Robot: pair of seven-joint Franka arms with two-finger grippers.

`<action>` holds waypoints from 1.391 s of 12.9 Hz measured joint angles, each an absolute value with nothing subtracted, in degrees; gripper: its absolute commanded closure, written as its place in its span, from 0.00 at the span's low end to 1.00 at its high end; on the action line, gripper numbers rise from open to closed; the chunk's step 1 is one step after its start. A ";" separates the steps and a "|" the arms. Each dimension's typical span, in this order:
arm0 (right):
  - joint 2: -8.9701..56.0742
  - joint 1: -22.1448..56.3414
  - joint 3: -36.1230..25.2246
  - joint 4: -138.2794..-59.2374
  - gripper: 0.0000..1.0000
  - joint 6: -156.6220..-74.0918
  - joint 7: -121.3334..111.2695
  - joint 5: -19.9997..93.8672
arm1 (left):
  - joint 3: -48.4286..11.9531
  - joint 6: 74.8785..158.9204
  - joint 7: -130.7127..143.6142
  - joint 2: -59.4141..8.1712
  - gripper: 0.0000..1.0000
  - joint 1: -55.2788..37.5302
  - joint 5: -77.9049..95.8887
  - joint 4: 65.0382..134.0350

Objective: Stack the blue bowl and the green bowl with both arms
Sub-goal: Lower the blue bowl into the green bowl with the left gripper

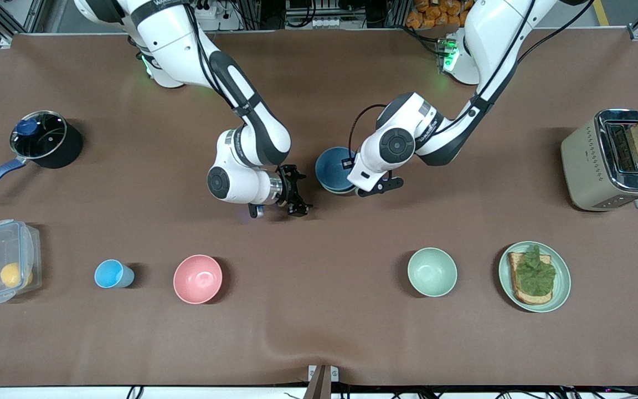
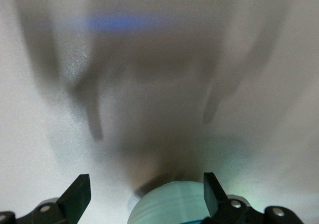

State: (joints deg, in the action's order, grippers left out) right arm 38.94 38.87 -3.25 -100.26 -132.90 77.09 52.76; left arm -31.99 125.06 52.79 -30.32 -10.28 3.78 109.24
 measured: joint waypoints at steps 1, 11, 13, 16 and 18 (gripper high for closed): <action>38.94 38.87 -3.25 -100.26 0.00 -132.90 77.09 52.76 | -31.99 125.31 52.79 -30.42 1.00 -10.28 3.78 109.34; 38.93 38.87 -3.28 -100.20 0.00 -132.90 77.09 52.76 | -31.87 125.64 52.85 -31.30 1.00 -10.27 3.78 109.58; 38.93 38.87 -3.28 -100.20 0.00 -132.90 77.08 52.76 | -31.73 125.75 52.89 -31.69 0.72 -10.12 3.78 109.58; 38.93 38.87 -3.28 -100.20 0.00 -132.90 77.08 52.76 | -31.53 125.86 52.92 -31.94 0.00 -9.81 3.78 109.53; 38.93 38.87 -3.28 -100.20 0.00 -132.90 77.08 52.76 | -31.51 125.93 52.99 -31.94 0.00 -9.71 3.78 109.08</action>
State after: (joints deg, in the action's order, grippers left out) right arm 38.93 38.87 -3.28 -100.20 -132.90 77.08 52.76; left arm -31.51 125.93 52.99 -31.94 -9.71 3.78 109.08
